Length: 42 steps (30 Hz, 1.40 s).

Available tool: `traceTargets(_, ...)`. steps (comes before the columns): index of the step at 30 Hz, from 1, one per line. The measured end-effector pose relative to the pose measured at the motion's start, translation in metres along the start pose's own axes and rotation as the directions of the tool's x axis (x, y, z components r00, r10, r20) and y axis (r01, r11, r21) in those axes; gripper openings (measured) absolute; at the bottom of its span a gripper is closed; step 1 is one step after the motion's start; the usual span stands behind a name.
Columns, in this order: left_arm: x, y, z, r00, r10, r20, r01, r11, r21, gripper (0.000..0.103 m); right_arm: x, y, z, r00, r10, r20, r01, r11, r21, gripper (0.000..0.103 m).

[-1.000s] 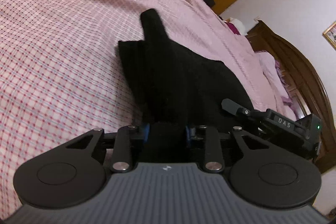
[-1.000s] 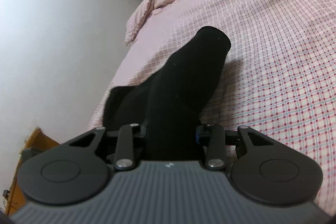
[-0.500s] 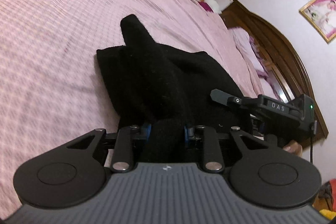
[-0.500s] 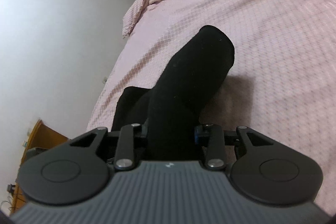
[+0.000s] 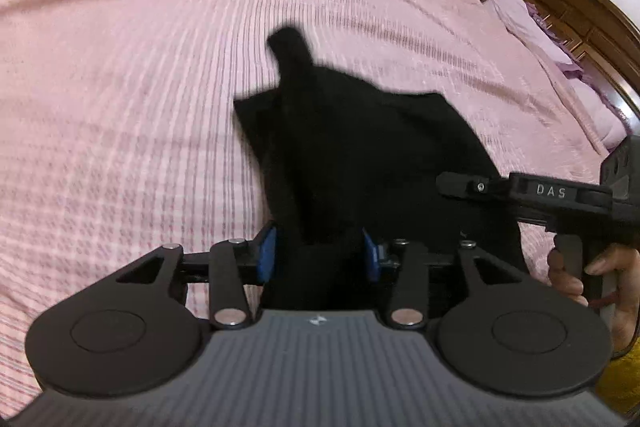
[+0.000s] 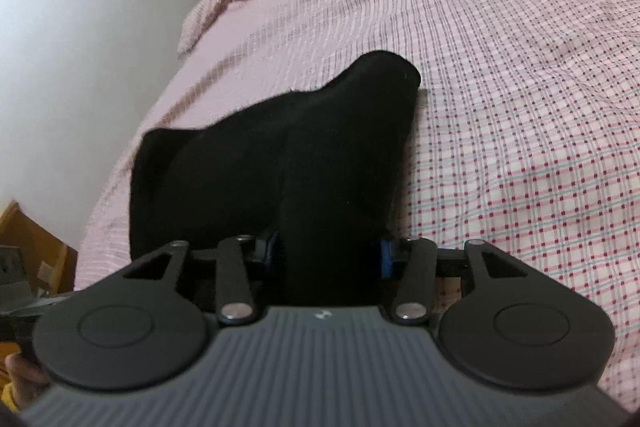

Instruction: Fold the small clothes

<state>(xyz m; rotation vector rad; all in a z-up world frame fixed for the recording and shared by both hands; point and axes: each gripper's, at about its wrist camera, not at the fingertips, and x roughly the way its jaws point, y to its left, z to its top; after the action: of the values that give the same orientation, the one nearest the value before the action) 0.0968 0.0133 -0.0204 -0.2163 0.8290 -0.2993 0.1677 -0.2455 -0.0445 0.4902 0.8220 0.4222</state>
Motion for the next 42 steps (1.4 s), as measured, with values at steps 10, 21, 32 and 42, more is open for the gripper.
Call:
traceTargets(10, 0.014, -0.021, 0.032, 0.983, 0.145, 0.116, -0.162, 0.975, 0.155, 0.048, 0.01, 0.023, 0.009, 0.993, -0.115, 0.029, 0.118, 0.983, -0.139, 0.051)
traceTargets(21, 0.028, -0.016, 0.035, 0.976, 0.176, 0.13, -0.196, 0.966, 0.166, 0.053, 0.02, 0.021, 0.008, 0.99, -0.134, 0.053, 0.139, 0.985, -0.101, 0.063)
traceTargets(32, 0.003, -0.02, 0.028, 0.979, 0.176, 0.1, -0.187, 0.976, 0.115, 0.054, -0.004, 0.039, 0.007, 0.975, -0.199, 0.104, 0.212, 0.967, -0.139, 0.063)
traceTargets(42, -0.016, -0.03, 0.014, 0.976, 0.212, 0.056, -0.216, 0.974, 0.073, 0.07, -0.038, 0.057, -0.014, 0.97, -0.207, 0.127, 0.226, 0.961, -0.161, 0.065)
